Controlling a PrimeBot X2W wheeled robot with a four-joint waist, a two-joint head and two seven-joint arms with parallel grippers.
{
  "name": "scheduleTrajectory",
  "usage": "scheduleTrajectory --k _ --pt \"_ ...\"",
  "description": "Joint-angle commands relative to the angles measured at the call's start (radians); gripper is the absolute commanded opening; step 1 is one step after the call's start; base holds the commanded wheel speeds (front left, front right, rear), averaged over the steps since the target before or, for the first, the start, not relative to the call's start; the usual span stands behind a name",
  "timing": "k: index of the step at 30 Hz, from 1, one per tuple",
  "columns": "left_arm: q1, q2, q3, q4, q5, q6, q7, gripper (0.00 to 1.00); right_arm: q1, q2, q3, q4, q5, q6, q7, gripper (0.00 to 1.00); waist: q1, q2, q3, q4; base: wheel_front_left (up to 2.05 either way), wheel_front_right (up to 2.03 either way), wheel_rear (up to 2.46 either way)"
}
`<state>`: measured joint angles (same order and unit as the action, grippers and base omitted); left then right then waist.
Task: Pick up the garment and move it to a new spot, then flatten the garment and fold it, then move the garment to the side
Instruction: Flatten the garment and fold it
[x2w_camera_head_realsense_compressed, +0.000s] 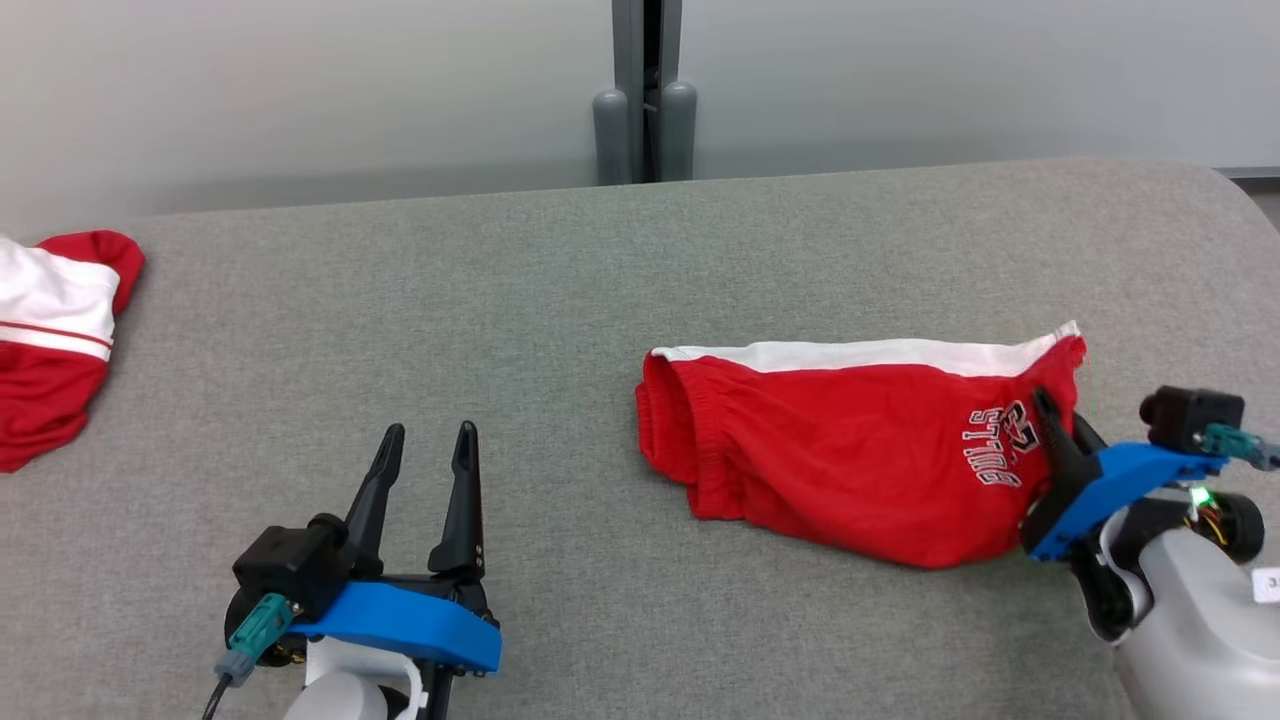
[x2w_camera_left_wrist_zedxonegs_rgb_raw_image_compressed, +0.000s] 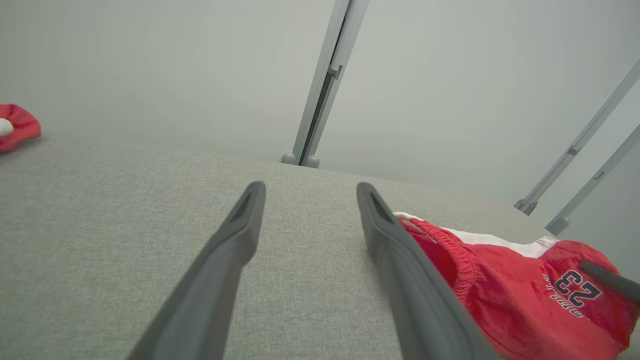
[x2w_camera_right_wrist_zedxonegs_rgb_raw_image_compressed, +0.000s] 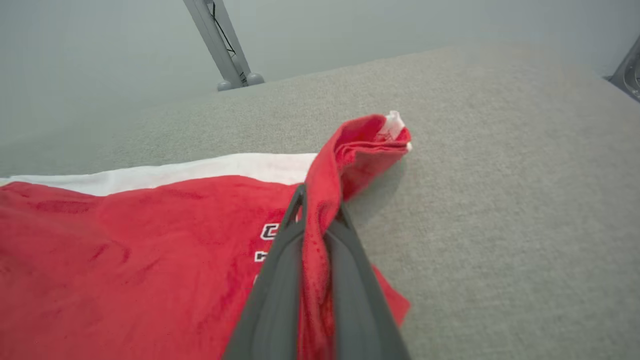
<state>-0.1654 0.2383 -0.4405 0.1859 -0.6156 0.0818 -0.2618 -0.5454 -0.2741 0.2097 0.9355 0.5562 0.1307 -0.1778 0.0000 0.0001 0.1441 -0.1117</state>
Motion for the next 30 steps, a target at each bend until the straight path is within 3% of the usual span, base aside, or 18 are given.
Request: scheduleTrajectory --k 1,9,13,20,29,30 --pt "-0.004 -0.004 -0.003 0.005 0.003 -0.002 -0.005 1.0 -0.027 0.012 0.0 -0.017 -0.016 0.0 -0.005 0.0 0.0 -0.0001 -0.002 0.008 0.0 0.0 0.0" --pt "-0.01 -0.021 0.002 0.019 0.01 -0.011 -0.005 1.0 -0.089 0.172 0.086 -0.158 -0.067 0.0 0.058 0.0 0.0 -0.0001 -0.005 0.045 0.0 0.0 0.0" --pt "-0.019 -0.032 0.006 0.023 0.013 -0.02 -0.005 1.0 -0.101 0.211 0.142 -0.175 -0.062 0.0 0.11 0.0 0.0 -0.0001 0.0 0.067 0.0 0.0 0.0" --pt "-0.024 -0.047 0.02 0.028 0.02 -0.03 -0.005 1.0 -0.094 0.224 0.229 -0.144 -0.037 0.0 0.171 0.0 0.0 -0.0001 0.008 0.098 0.0 0.0 0.0" --pt "-0.01 -0.066 0.039 0.035 0.033 -0.04 -0.005 1.0 -0.079 0.223 0.325 -0.161 -0.013 0.0 0.217 0.0 0.0 -0.0001 0.005 0.076 0.0 0.0 0.0" --pt "-0.01 -0.066 0.04 0.036 0.036 -0.043 -0.005 1.0 -0.077 0.223 0.334 -0.165 -0.009 0.0 0.217 0.16 0.0 -0.0001 0.004 0.072 0.0 0.0 0.0"
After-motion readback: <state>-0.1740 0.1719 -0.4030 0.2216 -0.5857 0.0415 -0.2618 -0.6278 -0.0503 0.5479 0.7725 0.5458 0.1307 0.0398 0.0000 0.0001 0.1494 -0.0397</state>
